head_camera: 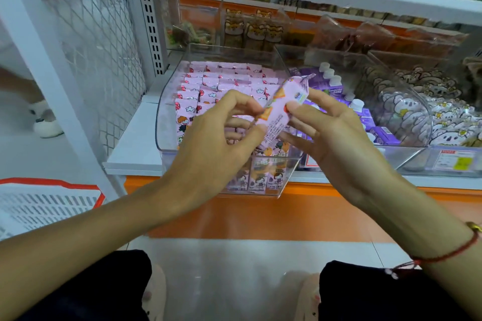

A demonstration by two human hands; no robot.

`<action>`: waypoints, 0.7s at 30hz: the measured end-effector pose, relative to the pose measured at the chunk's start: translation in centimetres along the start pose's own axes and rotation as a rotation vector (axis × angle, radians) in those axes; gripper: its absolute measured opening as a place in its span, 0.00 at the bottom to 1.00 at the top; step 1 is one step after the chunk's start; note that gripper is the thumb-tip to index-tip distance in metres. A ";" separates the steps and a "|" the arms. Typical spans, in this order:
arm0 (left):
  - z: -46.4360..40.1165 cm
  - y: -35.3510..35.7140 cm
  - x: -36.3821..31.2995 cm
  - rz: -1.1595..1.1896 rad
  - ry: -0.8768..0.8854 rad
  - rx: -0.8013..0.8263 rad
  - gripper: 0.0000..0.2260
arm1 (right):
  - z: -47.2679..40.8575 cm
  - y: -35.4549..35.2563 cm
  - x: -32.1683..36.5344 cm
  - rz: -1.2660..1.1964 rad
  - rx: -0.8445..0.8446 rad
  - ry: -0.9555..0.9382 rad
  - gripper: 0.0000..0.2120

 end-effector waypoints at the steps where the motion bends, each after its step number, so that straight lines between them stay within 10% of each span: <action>1: 0.0 0.0 0.1 -0.031 0.001 0.012 0.08 | 0.1 0.0 0.0 0.020 -0.028 -0.023 0.17; 21: -0.3 -0.4 -1.5 0.138 -0.169 0.064 0.20 | -0.2 -0.6 0.2 0.174 -0.093 -0.067 0.20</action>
Point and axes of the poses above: each hand's wrist, its own z-axis away from the middle knuckle, its own y-axis out of the palm, x = y × z, the point moved 1 cm from there along -z, towards the middle knuckle, and after that the axes turned 14 degrees about z, right-handed, at the moved point
